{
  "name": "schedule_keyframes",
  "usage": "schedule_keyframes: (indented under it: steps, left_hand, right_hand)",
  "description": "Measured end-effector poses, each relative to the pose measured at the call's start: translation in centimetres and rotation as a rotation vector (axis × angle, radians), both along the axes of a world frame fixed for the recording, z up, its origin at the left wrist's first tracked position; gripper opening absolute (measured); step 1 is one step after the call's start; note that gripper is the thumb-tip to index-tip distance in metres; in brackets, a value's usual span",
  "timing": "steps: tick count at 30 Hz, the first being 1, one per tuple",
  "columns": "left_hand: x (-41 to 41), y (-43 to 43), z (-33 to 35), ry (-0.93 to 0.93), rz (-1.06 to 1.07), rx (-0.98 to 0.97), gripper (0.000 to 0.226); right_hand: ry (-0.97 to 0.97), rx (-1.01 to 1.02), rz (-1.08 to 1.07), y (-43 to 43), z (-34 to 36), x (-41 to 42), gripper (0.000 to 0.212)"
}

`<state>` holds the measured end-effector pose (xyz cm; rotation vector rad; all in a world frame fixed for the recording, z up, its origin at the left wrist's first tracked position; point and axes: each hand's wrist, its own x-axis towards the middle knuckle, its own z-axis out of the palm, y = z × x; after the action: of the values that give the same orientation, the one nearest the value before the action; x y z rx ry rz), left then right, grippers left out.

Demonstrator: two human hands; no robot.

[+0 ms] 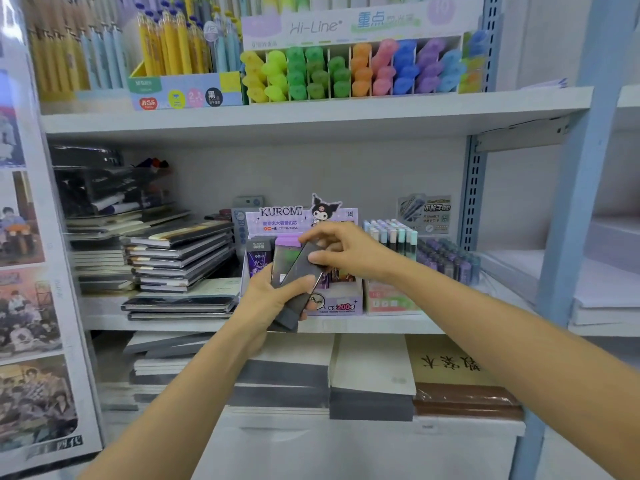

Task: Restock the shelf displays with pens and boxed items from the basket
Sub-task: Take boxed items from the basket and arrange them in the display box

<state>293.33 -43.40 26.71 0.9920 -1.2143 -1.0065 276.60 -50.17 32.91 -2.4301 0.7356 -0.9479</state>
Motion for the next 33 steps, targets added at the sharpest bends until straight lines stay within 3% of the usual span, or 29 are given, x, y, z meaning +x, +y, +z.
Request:
schedule_keyframes:
  steps: [5, 12, 14, 17, 23, 27, 31, 33]
  left_hand:
    - [0.6, 0.8, 0.7, 0.156, 0.076, 0.014, 0.023]
    - [0.3, 1.6, 1.7, 0.285, 0.198, 0.093, 0.031]
    - [0.1, 1.9, 2.0, 0.334, 0.148, 0.111, 0.034]
    - [-0.1, 2.3, 2.6, 0.454, -0.015, 0.054, 0.056]
    - [-1.5, 2.4, 2.2, 0.303, 0.111, -0.046, 0.048]
    - [-1.5, 2.0, 1.9, 0.247, 0.170, -0.069, 0.025]
    - [-1.9, 2.0, 1.4, 0.051, 0.161, -0.084, 0.027]
    - [-2.3, 1.9, 1.3, 0.004, 0.128, -0.088, 0.026]
  right_hand:
    - [-0.229, 0.134, -0.072, 0.6, -0.3, -1.2, 0.028]
    - [0.049, -0.108, -0.063, 1.8, -1.7, -2.9, 0.056]
    - [0.055, -0.116, -0.063, 2.1, -2.1, -3.2, 0.052]
    - [-0.020, -0.004, 0.008, 2.6, -2.6, -3.5, 0.031]
    - [-0.193, 0.372, 0.202, 4.2, -3.3, -3.4, 0.029]
    - [-0.044, 0.214, 0.081, 4.1, -2.9, -3.8, 0.026]
    - [-0.241, 0.163, 0.041, 3.9, -1.4, -3.4, 0.039]
    - [-0.201, 0.062, 0.003, 3.8, -0.6, -3.2, 0.040]
